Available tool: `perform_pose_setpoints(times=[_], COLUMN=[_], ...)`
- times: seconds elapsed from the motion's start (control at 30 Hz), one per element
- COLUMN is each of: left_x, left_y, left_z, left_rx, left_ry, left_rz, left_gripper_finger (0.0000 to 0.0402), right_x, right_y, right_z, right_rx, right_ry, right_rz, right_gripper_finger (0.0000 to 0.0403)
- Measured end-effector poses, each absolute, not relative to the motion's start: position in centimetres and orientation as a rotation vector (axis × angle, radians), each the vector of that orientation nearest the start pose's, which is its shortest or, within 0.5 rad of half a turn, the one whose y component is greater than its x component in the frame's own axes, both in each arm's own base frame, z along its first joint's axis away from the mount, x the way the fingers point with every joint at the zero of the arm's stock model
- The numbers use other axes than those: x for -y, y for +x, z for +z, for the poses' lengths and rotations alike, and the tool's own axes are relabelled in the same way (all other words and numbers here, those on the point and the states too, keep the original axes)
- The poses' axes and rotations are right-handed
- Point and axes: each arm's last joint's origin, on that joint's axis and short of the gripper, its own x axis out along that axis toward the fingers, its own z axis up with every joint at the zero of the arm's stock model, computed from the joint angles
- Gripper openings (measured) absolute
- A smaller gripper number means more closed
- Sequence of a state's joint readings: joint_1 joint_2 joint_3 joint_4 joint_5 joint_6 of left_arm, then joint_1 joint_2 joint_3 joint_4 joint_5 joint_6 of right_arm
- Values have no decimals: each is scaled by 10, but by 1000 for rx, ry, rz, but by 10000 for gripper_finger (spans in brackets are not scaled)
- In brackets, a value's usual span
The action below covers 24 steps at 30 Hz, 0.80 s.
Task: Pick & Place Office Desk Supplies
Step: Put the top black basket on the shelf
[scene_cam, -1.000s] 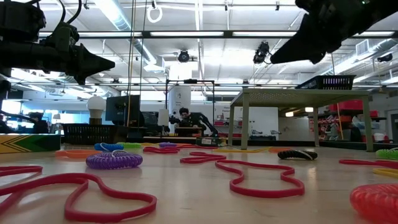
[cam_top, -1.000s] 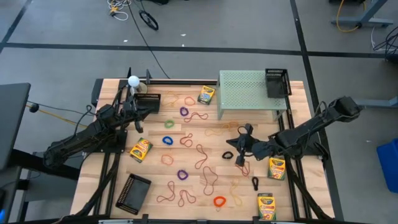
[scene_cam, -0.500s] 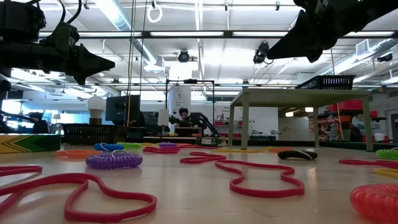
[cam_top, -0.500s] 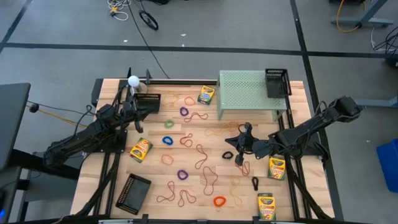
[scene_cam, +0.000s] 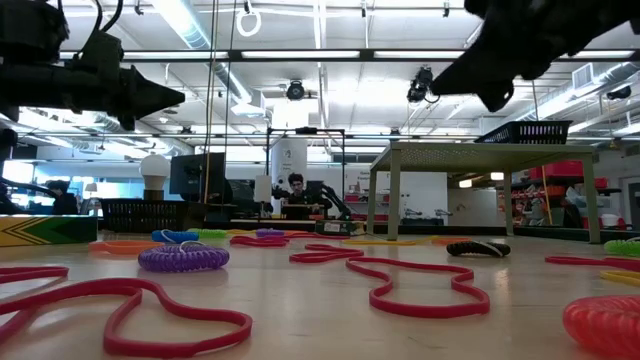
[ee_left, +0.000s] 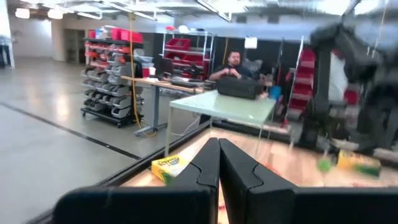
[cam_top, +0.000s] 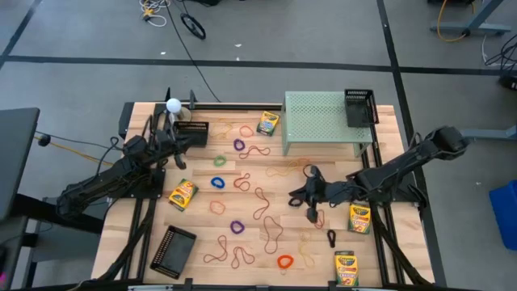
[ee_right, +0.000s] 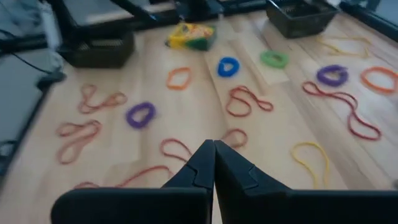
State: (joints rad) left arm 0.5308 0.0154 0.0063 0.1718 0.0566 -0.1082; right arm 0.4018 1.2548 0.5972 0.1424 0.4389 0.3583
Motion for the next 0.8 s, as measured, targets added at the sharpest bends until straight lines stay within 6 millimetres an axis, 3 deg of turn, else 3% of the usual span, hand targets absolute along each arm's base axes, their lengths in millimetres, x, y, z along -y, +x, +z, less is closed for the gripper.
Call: perform_pose_setpoints(times=[0.27,0.43,0.57,0.8], left_x=[-47,-47,-45,-56], left_y=[83,83,86,99], left_z=[186,190,201,219], left_rx=[260,303,151,-298], left_ry=[-153,-207,-235,-293], left_rz=[457,426,368,580], left_gripper_finger=[7,7,7,37], right_x=[-77,-75,-73,-71], right_y=[258,263,263,264], right_z=[176,174,176,176], right_rx=[-486,-470,-458,-460], right_ry=[90,98,103,82], right_rz=[-231,-236,-240,-242], right_gripper_finger=[9,9,9,9])
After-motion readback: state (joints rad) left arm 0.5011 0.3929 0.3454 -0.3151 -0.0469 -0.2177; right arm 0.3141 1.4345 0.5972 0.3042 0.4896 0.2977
